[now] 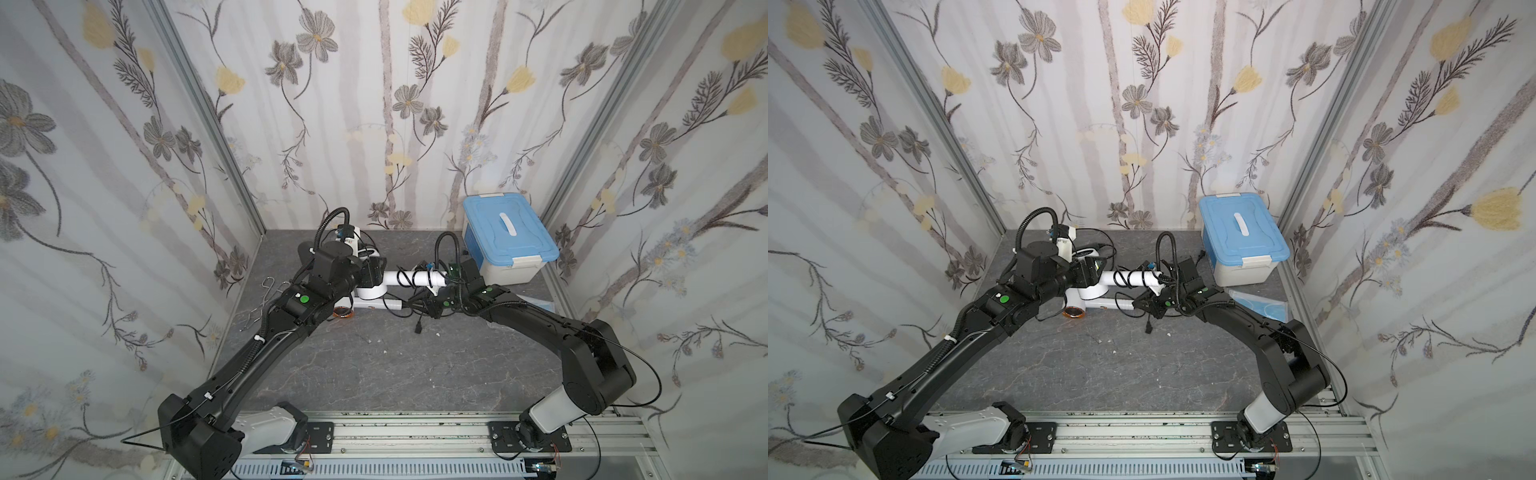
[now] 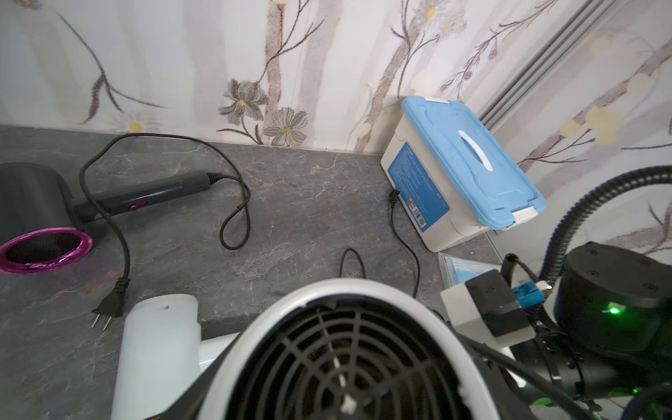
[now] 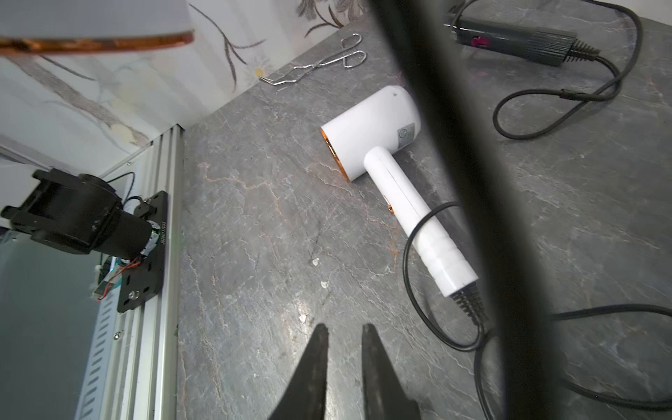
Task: Wrap the cord around the hair dryer
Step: Wrap the power cord around the hair dryer.
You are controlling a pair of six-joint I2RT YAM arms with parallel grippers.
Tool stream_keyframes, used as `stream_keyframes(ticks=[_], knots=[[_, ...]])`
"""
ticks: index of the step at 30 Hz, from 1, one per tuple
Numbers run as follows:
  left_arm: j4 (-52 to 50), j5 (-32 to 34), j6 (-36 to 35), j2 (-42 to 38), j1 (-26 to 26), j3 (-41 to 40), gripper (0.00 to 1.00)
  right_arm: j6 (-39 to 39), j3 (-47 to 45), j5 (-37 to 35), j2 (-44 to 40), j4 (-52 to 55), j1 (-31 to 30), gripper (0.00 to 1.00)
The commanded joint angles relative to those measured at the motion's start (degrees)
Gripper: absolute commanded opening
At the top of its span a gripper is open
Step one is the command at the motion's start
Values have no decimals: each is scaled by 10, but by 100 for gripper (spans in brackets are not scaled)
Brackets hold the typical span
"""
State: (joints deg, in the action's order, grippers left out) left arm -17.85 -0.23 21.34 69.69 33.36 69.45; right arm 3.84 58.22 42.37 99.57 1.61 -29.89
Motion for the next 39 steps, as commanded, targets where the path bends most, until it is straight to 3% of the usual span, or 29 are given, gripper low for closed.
stream_keyframes(ticks=[1, 11, 15, 22, 29, 39], knots=[[20, 15, -2, 6, 4, 27, 0, -37, -16, 53, -3, -94, 0, 30], [11, 28, 11, 2, 12, 51, 0, -104, -69, 85, 18, -212, 0, 46], [7, 39, 18, -6, 14, 56, 0, -125, -88, 56, 18, -253, -1, 59], [-7, 37, 35, -9, 20, 80, 0, -171, -133, 20, 29, -368, -1, 66], [-56, 43, 37, 7, 35, 134, 0, -218, -155, -10, 48, -511, -26, 68], [-69, 32, 44, 9, 49, 160, 0, -228, -131, -55, 103, -555, -43, 67]])
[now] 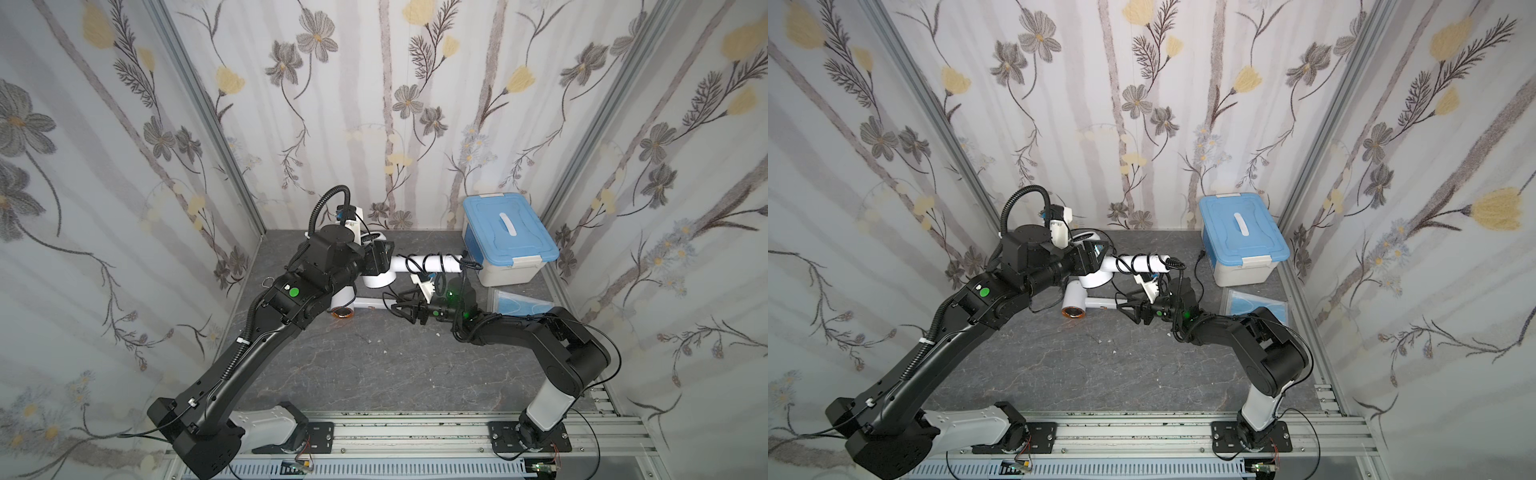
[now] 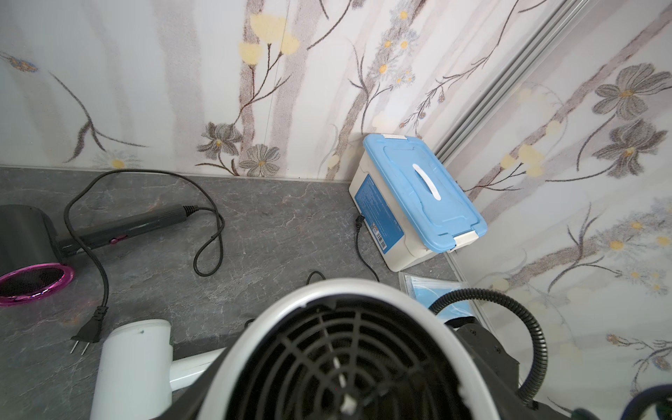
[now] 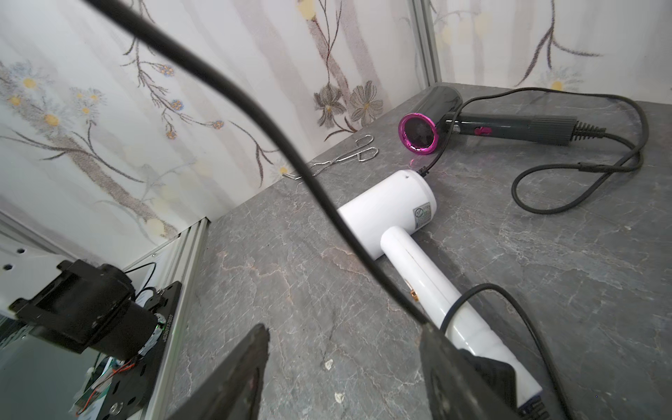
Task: Wrap the cord around the hair dryer
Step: Wrap the power cord around the hair dryer.
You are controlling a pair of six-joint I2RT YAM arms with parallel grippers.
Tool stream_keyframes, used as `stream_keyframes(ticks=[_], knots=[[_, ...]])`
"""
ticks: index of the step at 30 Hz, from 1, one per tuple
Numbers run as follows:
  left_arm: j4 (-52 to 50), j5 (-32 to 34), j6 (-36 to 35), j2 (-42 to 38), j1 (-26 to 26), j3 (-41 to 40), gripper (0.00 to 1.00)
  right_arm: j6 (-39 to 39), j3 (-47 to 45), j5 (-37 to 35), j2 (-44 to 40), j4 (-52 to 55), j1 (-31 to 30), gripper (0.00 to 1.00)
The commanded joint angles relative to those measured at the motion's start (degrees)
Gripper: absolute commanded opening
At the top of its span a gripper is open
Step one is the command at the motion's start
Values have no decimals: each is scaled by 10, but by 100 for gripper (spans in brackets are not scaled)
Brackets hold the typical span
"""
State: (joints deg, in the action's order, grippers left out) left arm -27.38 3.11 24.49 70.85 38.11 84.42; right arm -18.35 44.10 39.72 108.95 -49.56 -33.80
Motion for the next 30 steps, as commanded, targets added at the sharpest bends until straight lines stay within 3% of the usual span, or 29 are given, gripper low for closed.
stream_keyframes(ticks=[1, 12, 16, 18, 22, 26, 30], knots=[[24, -1, 13, -3, 3, 13, 0, 0, 14, -39, 12, -39, -6, 67], [22, -11, 18, -4, 7, 22, 0, 9, 64, -53, 68, -32, -28, 65], [17, -8, 17, -5, 8, 25, 0, 4, 65, -55, 82, -39, -29, 58], [15, -5, 17, -6, 9, 26, 0, 2, 61, -56, 83, -38, -29, 49], [8, 22, 12, -10, 8, 27, 0, 2, 42, -68, 79, -34, -28, 21], [8, 70, 13, -16, 7, 23, 0, -4, 17, -75, 72, -30, -29, 6], [7, 110, 12, -17, 6, 18, 0, -4, -13, -91, 56, -26, -29, 0]])
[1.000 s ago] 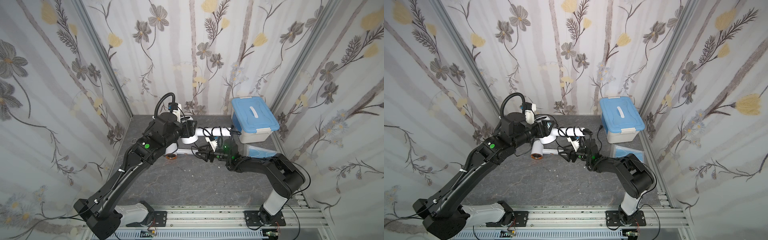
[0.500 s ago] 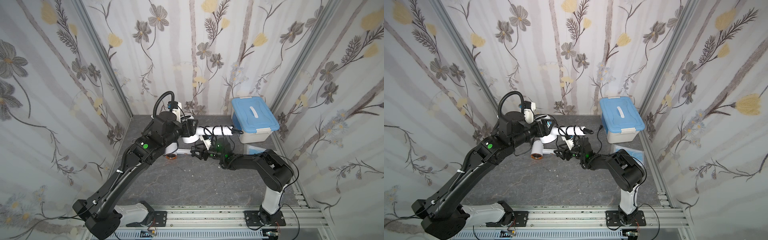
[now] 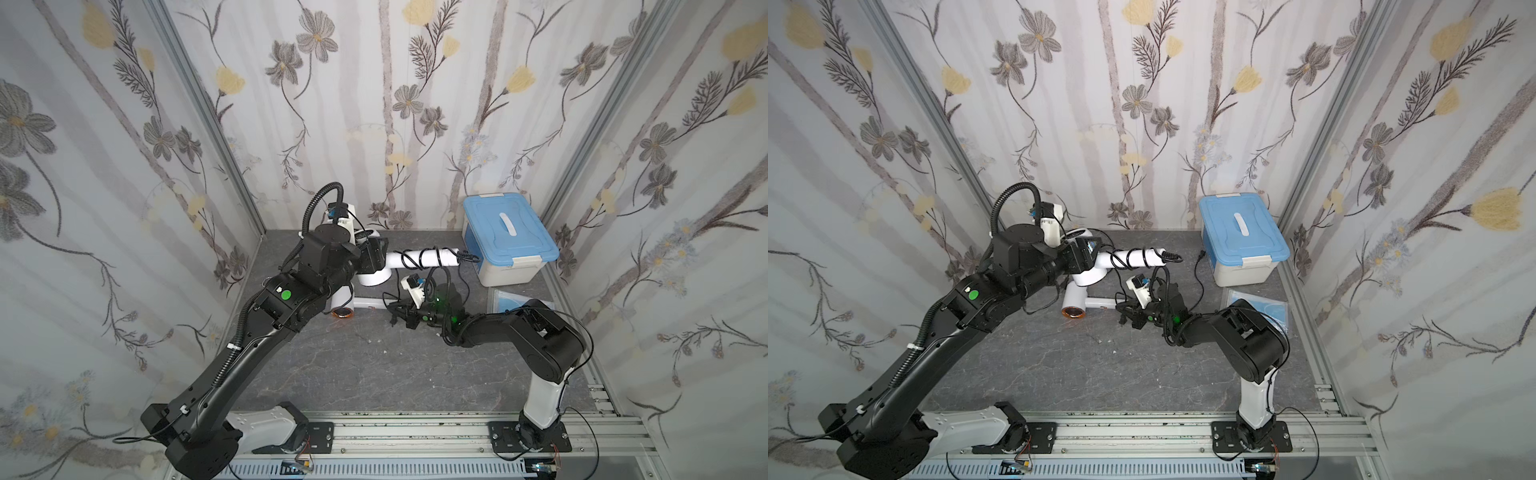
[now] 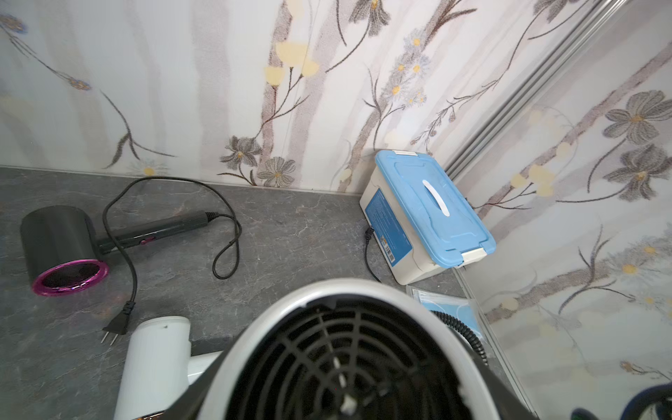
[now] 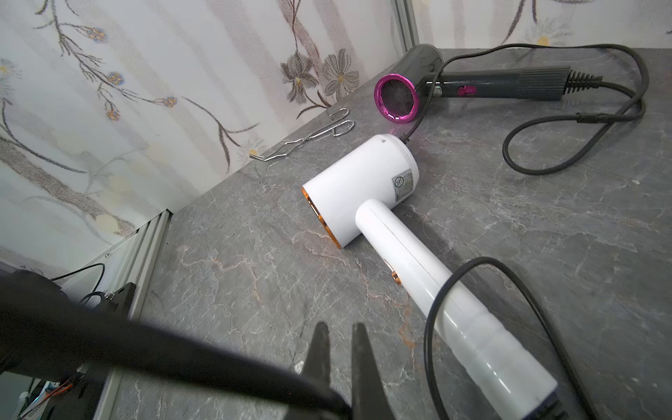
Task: Wrap the cord around the hair dryer
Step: Wrap the power cord around the hair dryer.
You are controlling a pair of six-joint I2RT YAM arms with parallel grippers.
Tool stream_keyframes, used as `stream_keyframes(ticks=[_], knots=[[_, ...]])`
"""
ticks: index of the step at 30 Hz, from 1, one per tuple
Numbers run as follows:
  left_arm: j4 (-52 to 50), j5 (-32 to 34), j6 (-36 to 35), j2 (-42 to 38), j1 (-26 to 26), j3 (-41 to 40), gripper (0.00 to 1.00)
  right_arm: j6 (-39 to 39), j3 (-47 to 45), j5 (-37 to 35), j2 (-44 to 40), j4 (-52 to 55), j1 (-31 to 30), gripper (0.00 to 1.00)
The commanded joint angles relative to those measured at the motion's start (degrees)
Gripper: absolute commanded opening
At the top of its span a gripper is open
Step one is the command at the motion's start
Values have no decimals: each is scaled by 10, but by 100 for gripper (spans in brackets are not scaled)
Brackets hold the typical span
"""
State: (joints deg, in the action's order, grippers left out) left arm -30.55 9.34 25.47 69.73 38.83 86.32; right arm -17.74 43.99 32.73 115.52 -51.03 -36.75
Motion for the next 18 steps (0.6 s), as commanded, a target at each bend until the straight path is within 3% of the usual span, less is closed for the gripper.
stream_keyframes(ticks=[1, 12, 18], knots=[[38, 59, 1, -6, -2, -3, 0, -6, -13, -24, -16, -2, 1, 0], [46, 155, 0, 12, -32, -41, 0, 23, -85, -68, -75, 96, -9, 0], [16, 213, -22, 74, -45, -42, 0, 86, -58, -120, -141, 273, -47, 0]])
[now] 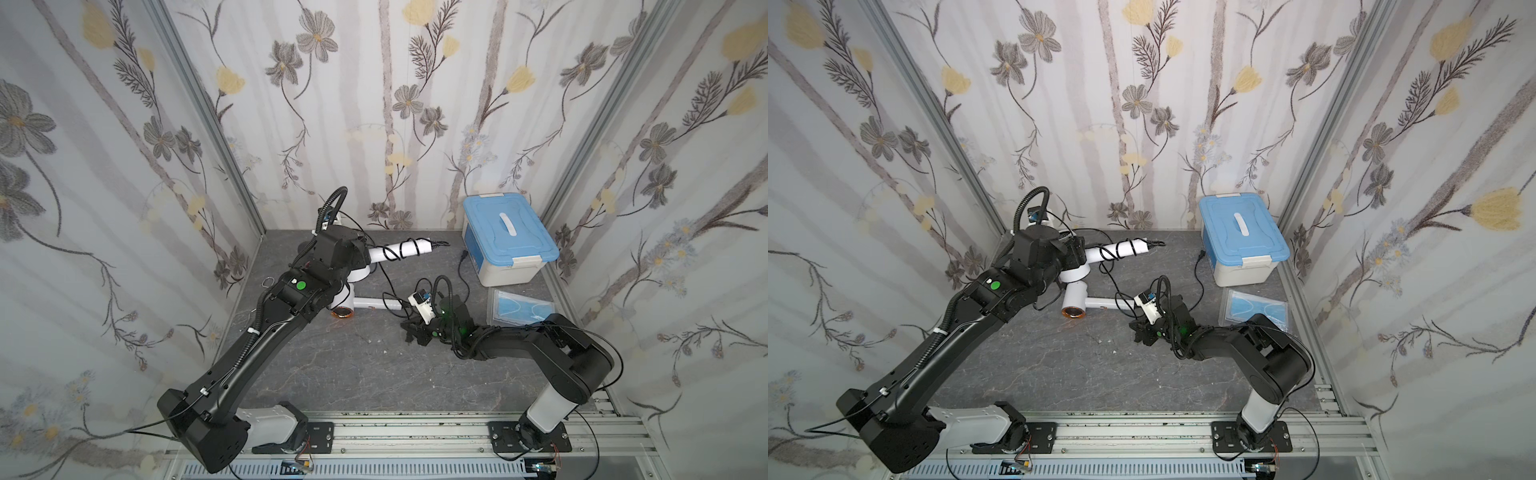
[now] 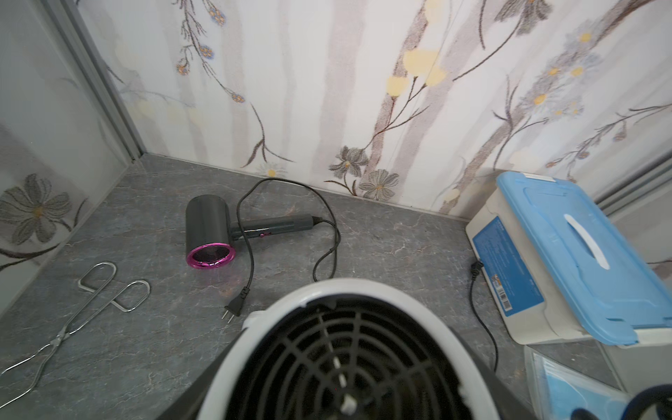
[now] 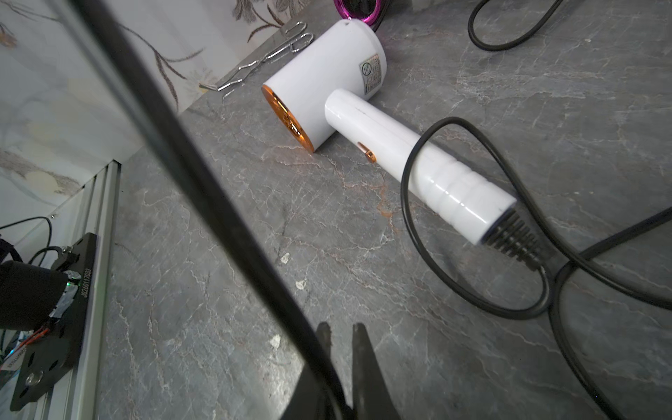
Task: Wrap the cord around the hair dryer
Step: Wrap the power cord around the hair dryer.
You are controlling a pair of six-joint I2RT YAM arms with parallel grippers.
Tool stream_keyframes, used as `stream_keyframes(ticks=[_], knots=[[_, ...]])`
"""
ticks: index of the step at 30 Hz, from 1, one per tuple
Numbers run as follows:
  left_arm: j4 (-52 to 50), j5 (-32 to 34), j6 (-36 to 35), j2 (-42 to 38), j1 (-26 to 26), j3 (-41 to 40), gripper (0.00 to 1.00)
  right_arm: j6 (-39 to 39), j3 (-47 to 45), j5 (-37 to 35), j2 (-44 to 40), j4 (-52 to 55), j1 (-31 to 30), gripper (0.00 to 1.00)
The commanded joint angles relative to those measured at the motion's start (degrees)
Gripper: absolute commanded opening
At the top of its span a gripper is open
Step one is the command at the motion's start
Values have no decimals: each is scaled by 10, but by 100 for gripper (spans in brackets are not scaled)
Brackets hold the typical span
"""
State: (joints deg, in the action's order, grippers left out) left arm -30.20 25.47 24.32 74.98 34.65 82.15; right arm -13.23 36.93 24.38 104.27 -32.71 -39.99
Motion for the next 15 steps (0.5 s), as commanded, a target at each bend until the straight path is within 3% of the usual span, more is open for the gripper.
stream_keyframes(ticks=[1, 9, 15], knots=[[9, 60, -14, 36, -5, 0, 0, 46, 14, -43, -45, 112, -22, 0], [12, 78, -19, 110, -24, -21, 0, 75, 34, -80, -179, 272, -53, 0], [12, 73, -24, 160, -28, -24, 0, 113, 100, -92, -242, 371, -64, 0]])
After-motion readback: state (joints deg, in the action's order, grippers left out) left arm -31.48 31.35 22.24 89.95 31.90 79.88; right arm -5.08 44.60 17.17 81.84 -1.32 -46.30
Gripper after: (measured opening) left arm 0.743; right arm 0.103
